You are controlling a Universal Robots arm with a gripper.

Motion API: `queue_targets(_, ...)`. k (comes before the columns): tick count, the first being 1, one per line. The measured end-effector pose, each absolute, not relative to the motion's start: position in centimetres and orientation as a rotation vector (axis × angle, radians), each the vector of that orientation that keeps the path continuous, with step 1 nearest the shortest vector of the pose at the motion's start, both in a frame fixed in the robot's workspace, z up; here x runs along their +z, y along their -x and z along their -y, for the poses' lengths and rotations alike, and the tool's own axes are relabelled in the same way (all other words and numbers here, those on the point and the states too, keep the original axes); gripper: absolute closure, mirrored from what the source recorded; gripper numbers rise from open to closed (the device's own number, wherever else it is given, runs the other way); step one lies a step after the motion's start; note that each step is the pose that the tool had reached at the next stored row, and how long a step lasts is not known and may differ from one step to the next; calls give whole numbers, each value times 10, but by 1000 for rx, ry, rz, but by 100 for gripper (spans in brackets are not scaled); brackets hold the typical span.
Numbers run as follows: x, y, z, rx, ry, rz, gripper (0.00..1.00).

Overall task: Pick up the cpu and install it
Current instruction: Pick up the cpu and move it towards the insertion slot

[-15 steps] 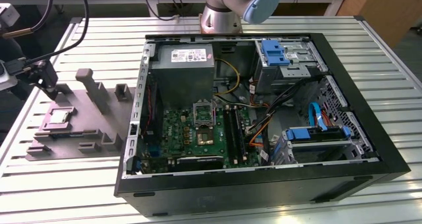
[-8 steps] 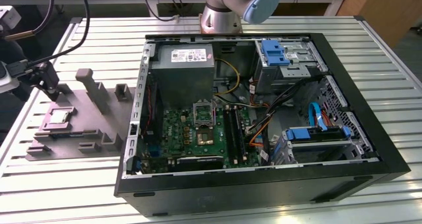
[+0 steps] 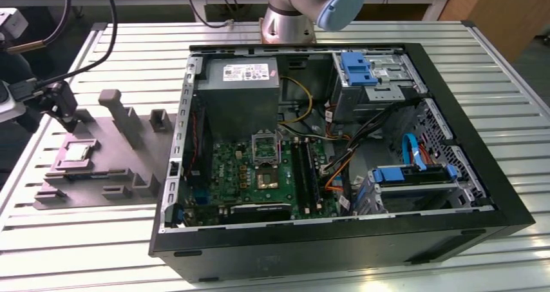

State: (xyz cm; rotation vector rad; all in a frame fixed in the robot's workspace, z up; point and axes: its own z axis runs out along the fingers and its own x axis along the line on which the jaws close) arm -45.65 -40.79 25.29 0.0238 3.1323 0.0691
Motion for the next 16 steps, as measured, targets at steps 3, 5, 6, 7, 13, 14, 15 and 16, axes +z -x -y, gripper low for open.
queue_targets(3,248,456,408,69,-24,-3133,34)
queue_targets(5,245,456,408,67,-24,-3134,34)
queue_targets(6,244,456,408,65,-24,-3135,34)
queue_targets(7,243,456,408,60,-24,-3135,34)
queue_targets(13,235,456,408,37,-25,-3136,34)
queue_targets(14,233,456,408,37,-25,-3136,34)
queue_targets(15,231,456,408,37,-26,-3136,34)
queue_targets(16,229,456,408,37,-26,-3136,34)
